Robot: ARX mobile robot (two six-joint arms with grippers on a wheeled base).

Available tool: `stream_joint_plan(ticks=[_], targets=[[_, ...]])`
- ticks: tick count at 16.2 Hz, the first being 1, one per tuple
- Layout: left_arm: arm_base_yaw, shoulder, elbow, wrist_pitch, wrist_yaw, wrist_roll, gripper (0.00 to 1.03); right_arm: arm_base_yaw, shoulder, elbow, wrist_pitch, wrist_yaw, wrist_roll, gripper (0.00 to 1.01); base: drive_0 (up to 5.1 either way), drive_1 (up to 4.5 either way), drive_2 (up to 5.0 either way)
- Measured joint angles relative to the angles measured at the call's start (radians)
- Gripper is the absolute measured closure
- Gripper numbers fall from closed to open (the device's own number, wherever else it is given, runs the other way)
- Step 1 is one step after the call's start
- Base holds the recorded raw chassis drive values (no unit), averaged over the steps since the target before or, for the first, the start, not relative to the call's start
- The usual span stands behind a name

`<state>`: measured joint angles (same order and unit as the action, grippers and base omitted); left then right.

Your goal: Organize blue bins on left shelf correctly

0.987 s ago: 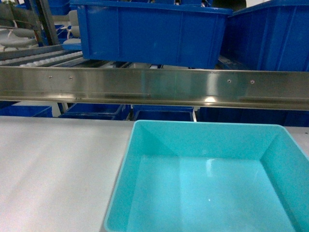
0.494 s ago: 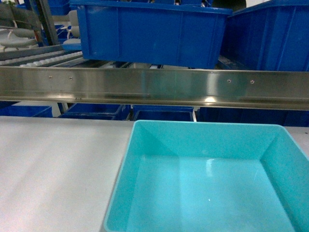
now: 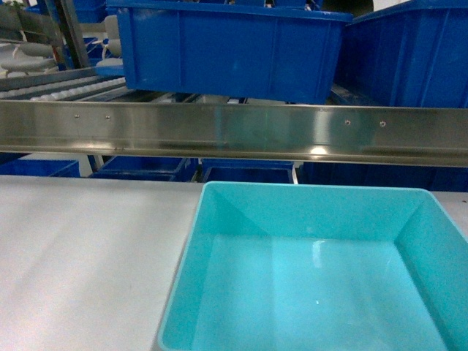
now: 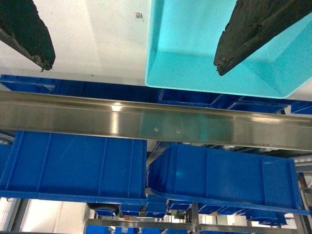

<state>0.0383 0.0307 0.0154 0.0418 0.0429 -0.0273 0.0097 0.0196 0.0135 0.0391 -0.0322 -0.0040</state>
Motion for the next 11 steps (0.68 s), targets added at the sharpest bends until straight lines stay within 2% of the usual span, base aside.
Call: stream_joint_plan(ticks=[2,4,6,7,8,11], targets=[[0.011,0.159,0.000,0.169,0.023,-0.003,0.05,0.038,0.130,0.000,0.127,0.047,-0.006,0.03,0.0,0.00,0.0],[-0.042,0.450,0.009,0.408,0.014,0.005,0.05,0.124,0.379,0.001,0.311,0.134,-0.020,0.03,0.0,0.00,0.0],[-0.106,0.755,0.071,0.607,0.002,0.021,0.05,0.189,0.655,0.012,0.488,0.185,-0.030,0.03,0.0,0.00,0.0],[-0.136,0.898,0.135,0.613,0.002,0.020,0.05,0.208,0.796,0.043,0.548,0.194,-0.034,0.03,0.0,0.00,0.0],[-0.164,1.015,0.181,0.615,-0.002,0.020,0.05,0.209,0.900,0.084,0.557,0.190,-0.032,0.03,0.0,0.00,0.0],[-0.274,1.313,0.391,0.449,0.002,0.008,0.05,0.204,1.207,0.237,0.523,0.182,-0.021,0.03,0.0,0.00,0.0]])
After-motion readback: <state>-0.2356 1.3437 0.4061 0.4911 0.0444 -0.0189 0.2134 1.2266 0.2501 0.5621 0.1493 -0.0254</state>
